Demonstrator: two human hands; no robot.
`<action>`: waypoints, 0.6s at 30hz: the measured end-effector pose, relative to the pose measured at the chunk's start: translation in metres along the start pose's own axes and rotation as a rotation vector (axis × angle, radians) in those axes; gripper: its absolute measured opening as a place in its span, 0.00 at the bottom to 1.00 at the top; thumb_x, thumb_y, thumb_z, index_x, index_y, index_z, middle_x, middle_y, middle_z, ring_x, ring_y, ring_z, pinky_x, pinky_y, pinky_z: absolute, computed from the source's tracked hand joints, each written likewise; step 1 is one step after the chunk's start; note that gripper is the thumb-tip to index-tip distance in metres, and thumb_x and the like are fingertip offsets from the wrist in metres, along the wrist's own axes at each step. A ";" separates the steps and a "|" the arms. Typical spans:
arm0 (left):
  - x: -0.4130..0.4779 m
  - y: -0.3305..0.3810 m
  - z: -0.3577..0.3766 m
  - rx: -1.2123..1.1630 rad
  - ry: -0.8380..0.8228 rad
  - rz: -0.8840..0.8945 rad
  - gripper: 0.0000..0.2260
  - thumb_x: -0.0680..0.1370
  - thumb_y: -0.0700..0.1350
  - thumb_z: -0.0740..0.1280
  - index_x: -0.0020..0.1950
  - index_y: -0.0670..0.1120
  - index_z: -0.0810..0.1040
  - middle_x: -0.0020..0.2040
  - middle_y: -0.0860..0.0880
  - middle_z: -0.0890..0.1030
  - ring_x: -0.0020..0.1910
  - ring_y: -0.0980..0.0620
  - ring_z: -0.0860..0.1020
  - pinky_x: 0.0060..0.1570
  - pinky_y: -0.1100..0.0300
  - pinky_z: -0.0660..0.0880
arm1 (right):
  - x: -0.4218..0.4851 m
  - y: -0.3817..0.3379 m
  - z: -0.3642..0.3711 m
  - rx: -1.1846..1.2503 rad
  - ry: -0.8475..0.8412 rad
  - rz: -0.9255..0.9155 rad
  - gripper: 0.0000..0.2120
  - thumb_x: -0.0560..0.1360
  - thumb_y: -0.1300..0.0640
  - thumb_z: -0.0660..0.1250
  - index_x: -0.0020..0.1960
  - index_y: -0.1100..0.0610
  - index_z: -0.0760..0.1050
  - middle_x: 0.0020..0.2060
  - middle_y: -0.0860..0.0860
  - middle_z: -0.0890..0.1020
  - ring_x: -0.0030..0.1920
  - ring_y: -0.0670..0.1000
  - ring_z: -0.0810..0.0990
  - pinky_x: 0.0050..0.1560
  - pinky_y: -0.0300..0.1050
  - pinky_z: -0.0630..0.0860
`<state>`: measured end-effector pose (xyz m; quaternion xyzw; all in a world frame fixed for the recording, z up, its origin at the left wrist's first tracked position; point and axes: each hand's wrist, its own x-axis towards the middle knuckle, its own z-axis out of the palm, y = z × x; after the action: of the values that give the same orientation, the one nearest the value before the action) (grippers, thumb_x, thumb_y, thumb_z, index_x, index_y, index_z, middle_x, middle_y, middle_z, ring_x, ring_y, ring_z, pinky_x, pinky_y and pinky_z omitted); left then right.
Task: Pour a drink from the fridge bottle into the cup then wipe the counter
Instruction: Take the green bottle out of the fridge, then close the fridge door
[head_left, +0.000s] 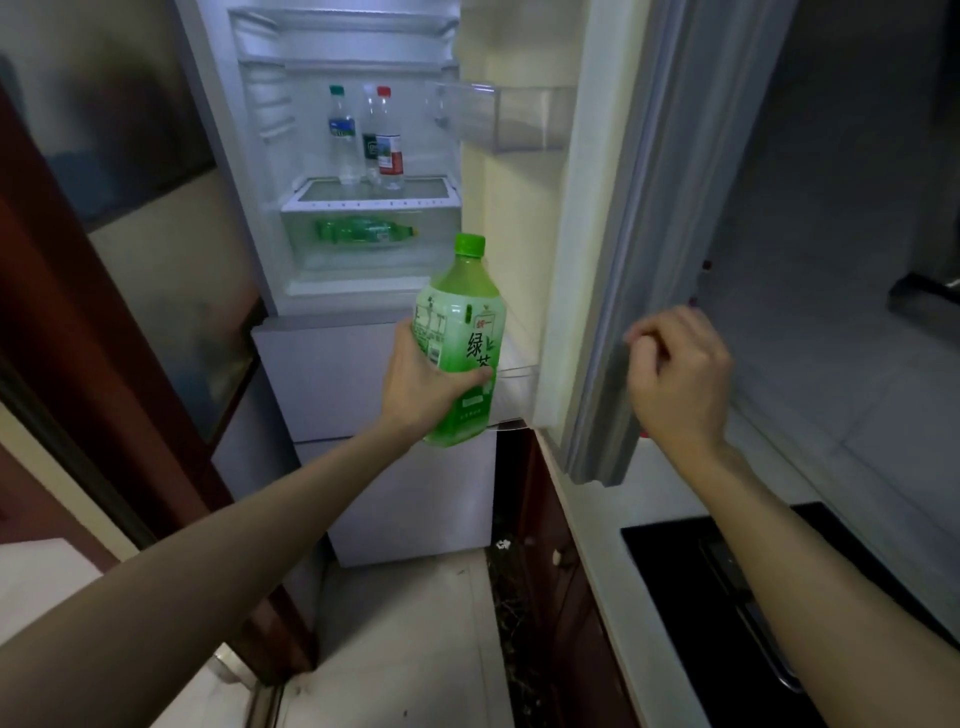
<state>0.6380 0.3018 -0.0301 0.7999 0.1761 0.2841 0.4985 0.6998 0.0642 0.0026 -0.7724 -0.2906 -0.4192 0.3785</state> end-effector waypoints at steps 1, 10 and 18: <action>-0.003 0.000 0.002 -0.003 0.007 -0.003 0.34 0.62 0.47 0.82 0.60 0.47 0.65 0.55 0.50 0.78 0.54 0.50 0.78 0.54 0.50 0.78 | -0.002 0.008 -0.003 0.031 0.056 0.091 0.07 0.72 0.65 0.59 0.43 0.61 0.76 0.39 0.55 0.78 0.40 0.54 0.75 0.40 0.50 0.72; -0.019 0.011 0.005 -0.005 0.032 -0.025 0.34 0.63 0.47 0.82 0.60 0.46 0.66 0.56 0.48 0.78 0.55 0.49 0.79 0.53 0.49 0.79 | 0.002 0.023 0.008 0.207 -0.009 0.532 0.16 0.77 0.62 0.60 0.65 0.59 0.70 0.55 0.50 0.75 0.51 0.49 0.74 0.51 0.42 0.71; -0.031 0.000 -0.006 0.006 0.074 -0.081 0.31 0.65 0.45 0.81 0.58 0.48 0.64 0.56 0.48 0.77 0.54 0.50 0.77 0.52 0.54 0.77 | -0.016 0.008 0.024 0.309 -0.059 0.338 0.17 0.79 0.55 0.65 0.64 0.62 0.71 0.55 0.55 0.77 0.49 0.46 0.75 0.47 0.27 0.70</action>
<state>0.6106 0.2881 -0.0366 0.7826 0.2276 0.2925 0.5002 0.7086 0.0776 -0.0226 -0.7548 -0.2289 -0.2778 0.5483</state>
